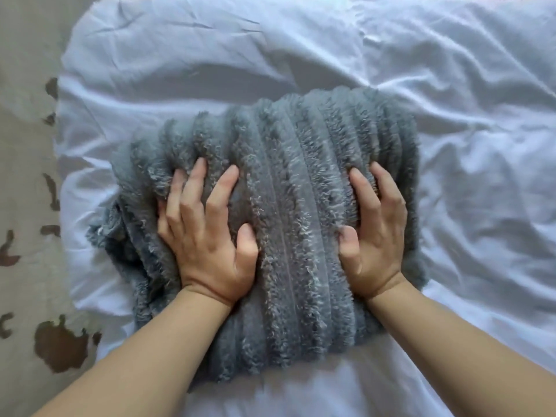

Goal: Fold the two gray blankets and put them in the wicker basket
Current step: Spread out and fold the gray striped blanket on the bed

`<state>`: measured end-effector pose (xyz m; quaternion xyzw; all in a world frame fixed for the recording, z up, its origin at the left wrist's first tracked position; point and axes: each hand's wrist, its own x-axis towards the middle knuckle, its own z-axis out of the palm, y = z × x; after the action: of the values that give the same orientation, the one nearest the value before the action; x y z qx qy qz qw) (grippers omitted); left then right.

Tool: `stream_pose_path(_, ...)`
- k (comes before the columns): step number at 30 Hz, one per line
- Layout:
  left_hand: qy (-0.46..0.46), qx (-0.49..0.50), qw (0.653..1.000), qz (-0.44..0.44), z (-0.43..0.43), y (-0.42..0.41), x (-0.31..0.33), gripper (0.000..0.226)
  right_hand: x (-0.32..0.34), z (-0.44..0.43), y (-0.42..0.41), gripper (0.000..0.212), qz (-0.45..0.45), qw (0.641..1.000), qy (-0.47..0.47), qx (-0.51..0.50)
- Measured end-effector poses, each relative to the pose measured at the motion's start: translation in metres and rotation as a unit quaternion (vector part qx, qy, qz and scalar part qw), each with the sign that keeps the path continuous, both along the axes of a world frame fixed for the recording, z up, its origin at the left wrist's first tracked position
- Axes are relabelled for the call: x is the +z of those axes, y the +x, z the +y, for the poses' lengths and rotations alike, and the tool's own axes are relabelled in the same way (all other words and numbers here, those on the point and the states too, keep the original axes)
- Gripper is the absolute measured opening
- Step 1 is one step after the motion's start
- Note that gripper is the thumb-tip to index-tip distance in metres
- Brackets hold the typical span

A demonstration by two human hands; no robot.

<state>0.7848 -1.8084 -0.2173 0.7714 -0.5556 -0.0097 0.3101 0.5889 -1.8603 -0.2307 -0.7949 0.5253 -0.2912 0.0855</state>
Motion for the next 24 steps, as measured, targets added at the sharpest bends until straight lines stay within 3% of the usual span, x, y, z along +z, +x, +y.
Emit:
stream_pose_path(6,-0.033,-0.026,0.999,-0.017,-0.032,-0.02,-0.053,0.059,-0.074,-0.036,-0.011,0.066,-0.011,1.0,-0.028,0.007)
stream_pose_path(11,-0.001,-0.008,1.0,0.02,-0.03,-0.017,-0.022,0.064,-0.039,-0.035,-0.01,0.067,0.016,1.0,0.008,-0.009)
stream_pose_path(16,0.166,-0.034,0.985,0.012,-0.026,0.005,0.04,0.068,0.051,-0.016,0.013,0.066,0.134,0.981,0.127,-0.057)
stream_pose_path(19,0.294,-0.08,0.952,-0.026,-0.027,0.029,0.083,0.063,0.108,0.009,0.029,0.058,0.139,0.961,0.165,-0.172)
stream_pose_path(21,0.346,-0.112,0.929,-0.068,-0.032,0.042,0.113,0.061,0.138,0.032,0.036,0.053,0.052,0.929,0.197,-0.309)
stream_pose_path(24,0.384,-0.153,0.901,-0.134,-0.049,0.052,0.157,0.059,0.163,0.068,0.053,0.052,-0.131,0.796,0.313,-0.501)
